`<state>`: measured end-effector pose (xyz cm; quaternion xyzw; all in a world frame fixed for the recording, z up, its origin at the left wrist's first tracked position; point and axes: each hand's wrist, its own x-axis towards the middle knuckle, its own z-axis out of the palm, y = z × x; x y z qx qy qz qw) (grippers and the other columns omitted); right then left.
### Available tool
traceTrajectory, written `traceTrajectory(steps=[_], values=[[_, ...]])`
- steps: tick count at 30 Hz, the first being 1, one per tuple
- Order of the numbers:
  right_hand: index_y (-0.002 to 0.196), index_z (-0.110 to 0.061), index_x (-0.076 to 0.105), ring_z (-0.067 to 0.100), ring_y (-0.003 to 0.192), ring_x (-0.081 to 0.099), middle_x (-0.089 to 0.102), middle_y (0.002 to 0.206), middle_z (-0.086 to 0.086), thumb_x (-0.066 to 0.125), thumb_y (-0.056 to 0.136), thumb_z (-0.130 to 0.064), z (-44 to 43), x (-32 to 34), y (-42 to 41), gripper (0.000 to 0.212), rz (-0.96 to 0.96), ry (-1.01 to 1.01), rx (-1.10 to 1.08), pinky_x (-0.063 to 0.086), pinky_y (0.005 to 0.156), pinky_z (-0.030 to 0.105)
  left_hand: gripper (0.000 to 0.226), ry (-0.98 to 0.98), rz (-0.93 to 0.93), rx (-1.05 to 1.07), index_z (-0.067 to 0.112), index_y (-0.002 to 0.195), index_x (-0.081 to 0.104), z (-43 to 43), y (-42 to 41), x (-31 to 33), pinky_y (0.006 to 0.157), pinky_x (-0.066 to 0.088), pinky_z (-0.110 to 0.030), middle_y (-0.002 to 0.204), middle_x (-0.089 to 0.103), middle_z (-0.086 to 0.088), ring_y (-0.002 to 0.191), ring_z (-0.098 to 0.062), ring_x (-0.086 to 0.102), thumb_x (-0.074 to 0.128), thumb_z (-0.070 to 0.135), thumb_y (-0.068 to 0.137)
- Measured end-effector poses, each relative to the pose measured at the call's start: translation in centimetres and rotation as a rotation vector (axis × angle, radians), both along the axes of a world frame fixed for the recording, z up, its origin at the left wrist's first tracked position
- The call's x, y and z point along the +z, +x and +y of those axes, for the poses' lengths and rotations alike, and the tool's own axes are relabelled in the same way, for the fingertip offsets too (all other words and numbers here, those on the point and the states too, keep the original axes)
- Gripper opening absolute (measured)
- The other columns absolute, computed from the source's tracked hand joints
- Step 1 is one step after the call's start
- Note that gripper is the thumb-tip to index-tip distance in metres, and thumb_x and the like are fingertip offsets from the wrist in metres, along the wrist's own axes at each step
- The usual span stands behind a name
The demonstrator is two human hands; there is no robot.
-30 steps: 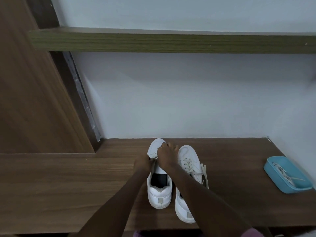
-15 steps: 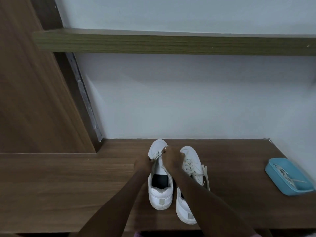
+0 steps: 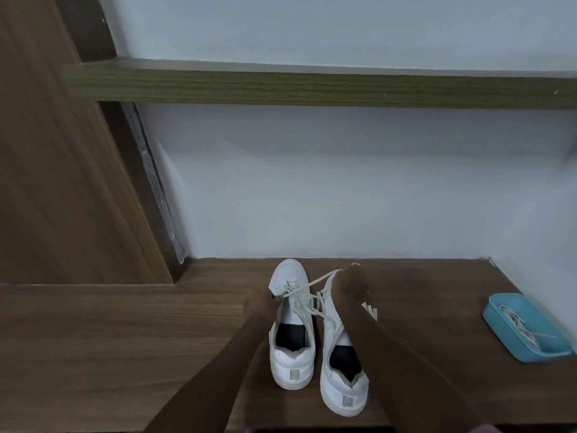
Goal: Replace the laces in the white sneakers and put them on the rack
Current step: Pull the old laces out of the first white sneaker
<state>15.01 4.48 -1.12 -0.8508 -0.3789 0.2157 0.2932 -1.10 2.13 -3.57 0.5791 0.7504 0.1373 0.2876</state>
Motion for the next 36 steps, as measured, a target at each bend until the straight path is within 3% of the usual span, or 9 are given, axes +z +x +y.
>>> traceTrajectory(steps=[3,7,10,13,18,25,31,34,36], values=[[0.115,-0.010,0.061,0.026,0.118,0.049,0.056,0.121,0.007,0.044,0.091,-0.011,0.2,-0.8,-1.8,0.029,-0.333,-0.012,0.247,0.038,0.096,0.038,0.043,0.028,-0.013,-0.030,0.013,0.050,0.038,0.3,-0.1,-0.3,0.058,0.037,-0.025,0.053,0.041,0.000,0.063,-0.020,0.054,0.052,0.018,0.091],[0.114,-0.016,0.065,0.024,0.122,0.044,0.056,0.124,0.002,0.051,0.090,-0.026,0.1,-2.1,-4.2,0.030,-0.390,-0.028,0.732,0.033,0.104,0.039,0.044,0.018,0.064,-0.060,0.015,0.052,0.038,0.5,-0.1,-0.3,0.055,0.033,-0.025,0.054,0.040,0.001,0.059,-0.016,0.047,0.050,0.024,0.094],[0.113,-0.011,0.062,0.027,0.121,0.043,0.056,0.120,0.005,0.044,0.092,-0.014,-0.4,-2.3,-5.4,0.027,-0.618,-0.094,0.845,0.033,0.100,0.041,0.044,0.010,0.069,-0.078,0.015,0.052,0.037,0.5,-0.1,-0.5,0.052,0.031,-0.024,0.055,0.044,0.000,0.064,-0.017,0.049,0.047,0.024,0.095],[0.109,-0.014,0.064,0.025,0.116,0.048,0.061,0.113,0.002,0.043,0.092,-0.010,-0.4,-2.5,-5.3,0.027,-0.639,-0.038,0.792,0.035,0.096,0.038,0.044,-0.006,0.074,-0.076,0.017,0.054,0.036,0.5,-0.2,-0.7,0.062,0.033,-0.024,0.058,0.046,0.000,0.069,-0.018,0.050,0.046,0.025,0.096],[0.102,-0.020,0.069,0.021,0.109,0.057,0.068,0.107,-0.002,0.047,0.090,-0.018,-0.3,-2.2,-3.9,0.025,-0.333,-0.009,0.499,0.038,0.090,0.032,0.045,0.011,0.101,-0.083,0.016,0.054,0.032,0.5,-0.2,-0.6,0.054,0.027,-0.024,0.054,0.033,0.002,0.052,-0.011,0.036,0.046,0.025,0.095],[0.108,-0.002,0.063,0.032,0.110,0.057,0.063,0.111,0.014,0.040,0.095,-0.014,0.5,-1.3,0.1,0.028,-0.042,0.021,0.025,0.045,0.086,0.036,0.049,0.022,0.045,-0.073,0.016,0.053,0.031,0.5,-0.2,-0.6,0.045,0.023,-0.018,0.053,0.032,0.003,0.048,-0.006,0.030,0.046,0.031,0.097],[0.116,-0.002,0.059,0.029,0.115,0.055,0.060,0.120,0.014,0.037,0.097,-0.014,0.7,-1.3,1.6,0.031,-0.119,-0.069,0.161,0.046,0.094,0.036,0.043,0.067,0.035,-0.039,0.010,0.060,0.054,0.6,0.2,-0.3,0.050,0.032,-0.022,0.055,0.047,0.000,0.056,-0.013,0.048,0.054,0.039,0.091],[0.117,-0.010,0.060,0.027,0.118,0.051,0.058,0.122,0.007,0.039,0.097,-0.018,0.0,-2.3,0.3,0.030,-0.229,-0.096,0.248,0.041,0.096,0.036,0.028,0.153,0.002,-0.055,0.013,0.105,0.068,1.1,0.9,-0.1,0.075,0.045,-0.024,0.097,0.069,-0.005,0.092,-0.020,0.063,0.056,0.031,0.087],[0.114,-0.015,0.062,0.023,0.117,0.050,0.058,0.119,0.002,0.041,0.096,-0.018,-0.4,-2.5,-0.4,0.028,-0.406,-0.065,0.307,0.041,0.093,0.033,0.028,0.179,0.041,-0.152,0.015,0.110,0.069,1.4,1.3,0.3,0.083,0.046,-0.026,0.110,0.068,-0.006,0.103,-0.021,0.061,0.053,0.023,0.089]])
